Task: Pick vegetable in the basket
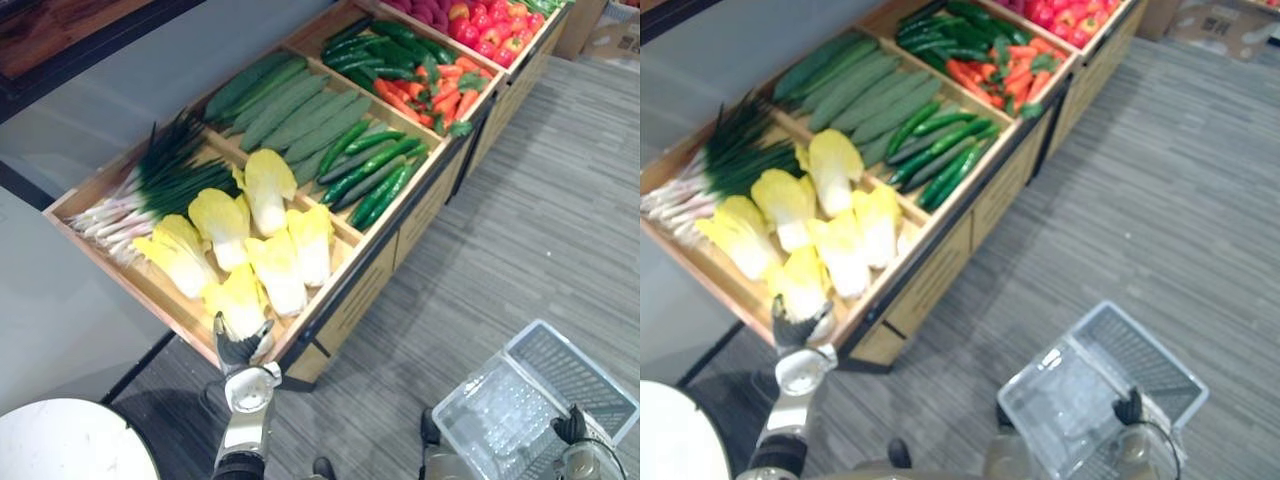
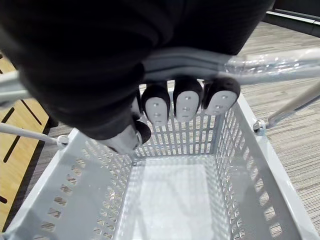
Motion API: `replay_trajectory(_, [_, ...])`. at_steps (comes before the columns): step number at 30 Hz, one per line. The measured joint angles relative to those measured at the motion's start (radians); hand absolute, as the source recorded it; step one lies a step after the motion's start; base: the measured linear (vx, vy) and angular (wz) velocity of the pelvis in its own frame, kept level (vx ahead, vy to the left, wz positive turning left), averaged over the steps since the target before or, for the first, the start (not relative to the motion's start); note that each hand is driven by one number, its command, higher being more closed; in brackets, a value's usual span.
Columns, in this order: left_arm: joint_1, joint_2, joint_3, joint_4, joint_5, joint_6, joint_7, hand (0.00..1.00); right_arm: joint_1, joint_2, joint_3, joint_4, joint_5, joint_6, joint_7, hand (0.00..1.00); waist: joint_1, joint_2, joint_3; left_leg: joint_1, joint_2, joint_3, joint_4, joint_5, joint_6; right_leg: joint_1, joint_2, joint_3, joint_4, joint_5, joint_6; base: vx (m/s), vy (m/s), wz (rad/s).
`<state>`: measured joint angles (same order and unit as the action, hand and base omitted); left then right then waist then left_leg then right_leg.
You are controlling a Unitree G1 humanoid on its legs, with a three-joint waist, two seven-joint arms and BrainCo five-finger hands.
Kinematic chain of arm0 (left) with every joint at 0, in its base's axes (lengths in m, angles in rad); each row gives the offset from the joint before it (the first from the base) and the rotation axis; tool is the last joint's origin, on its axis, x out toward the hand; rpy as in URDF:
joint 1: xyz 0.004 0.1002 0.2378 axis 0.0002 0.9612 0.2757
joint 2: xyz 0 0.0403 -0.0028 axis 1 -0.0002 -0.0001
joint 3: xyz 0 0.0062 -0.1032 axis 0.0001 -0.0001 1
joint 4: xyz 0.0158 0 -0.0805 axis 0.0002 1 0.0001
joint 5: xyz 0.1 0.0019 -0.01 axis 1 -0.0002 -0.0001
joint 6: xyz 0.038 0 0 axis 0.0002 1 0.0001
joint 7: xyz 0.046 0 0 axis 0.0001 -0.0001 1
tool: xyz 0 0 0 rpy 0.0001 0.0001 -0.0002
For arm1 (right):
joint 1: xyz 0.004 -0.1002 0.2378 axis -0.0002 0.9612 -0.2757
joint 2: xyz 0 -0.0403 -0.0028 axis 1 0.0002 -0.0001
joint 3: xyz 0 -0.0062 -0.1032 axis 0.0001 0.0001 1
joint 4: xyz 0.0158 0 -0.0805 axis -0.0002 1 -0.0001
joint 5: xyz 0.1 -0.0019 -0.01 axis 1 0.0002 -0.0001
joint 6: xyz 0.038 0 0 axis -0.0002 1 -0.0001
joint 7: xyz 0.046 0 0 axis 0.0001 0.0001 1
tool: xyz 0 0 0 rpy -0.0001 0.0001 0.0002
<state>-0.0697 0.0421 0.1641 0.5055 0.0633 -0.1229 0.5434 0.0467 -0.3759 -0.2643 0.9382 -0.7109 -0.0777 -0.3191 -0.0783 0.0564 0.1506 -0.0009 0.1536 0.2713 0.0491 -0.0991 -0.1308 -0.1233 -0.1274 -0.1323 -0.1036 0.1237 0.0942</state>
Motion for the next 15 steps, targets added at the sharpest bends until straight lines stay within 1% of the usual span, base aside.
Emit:
replay_trajectory(4, [-0.017, 0.003, 0.002, 0.036, -0.001, -0.003, 0.004, 0.0, 0.003, 0.0, 0.008, -0.016, 0.0, 0.0, -0.001, 1.0, 0.0, -0.003, 0.002, -0.002, -0.001, 0.003, -0.013, 0.001, 0.0, -0.016, 0.002, 0.008, -0.001, 0.0, 0.0, -0.04, -0.032, -0.06])
replay_trajectory(7, [-0.067, 0.014, 0.017, 0.119, -0.001, -0.011, 0.023, 0.0, 0.005, -0.001, 0.019, -0.022, 0.0, -0.006, -0.006, 1.0, 0.0, -0.009, 0.006, -0.009, -0.001, 0.013, -0.014, 0.001, 0.0, -0.028, 0.002, 0.016, -0.001, 0.001, 0.0, -0.04, -0.023, -0.05])
replay_trajectory(9, [-0.098, 0.025, 0.036, 0.177, -0.001, -0.022, 0.041, 0.0, -0.001, -0.01, 0.042, -0.026, 0.0, -0.02, -0.008, 1.0, 0.0, -0.01, 0.006, -0.014, -0.001, 0.028, -0.015, 0.001, 0.0, -0.045, 0.005, 0.033, -0.001, 0.009, -0.004, -0.03, -0.027, -0.24])
replay_trajectory(12, [-0.135, 0.04, 0.059, 0.249, -0.001, -0.022, 0.072, 0.0, -0.003, -0.03, 0.075, -0.03, 0.001, -0.035, -0.015, 1.0, -0.002, -0.005, 0.008, -0.013, 0.001, 0.05, -0.016, 0.001, 0.0, -0.058, 0.011, 0.054, -0.001, 0.014, -0.003, -0.02, -0.032, -0.24])
replay_trajectory(15, [-0.15, 0.044, 0.073, 0.278, 0.001, -0.022, 0.095, 0.0, -0.005, -0.053, 0.105, -0.042, 0.001, -0.043, -0.029, 1.0, -0.002, 0.006, 0.011, -0.013, 0.004, 0.066, -0.025, 0.001, -0.001, -0.075, 0.017, 0.069, -0.001, 0.015, -0.006, -0.03, -0.042, -0.18])
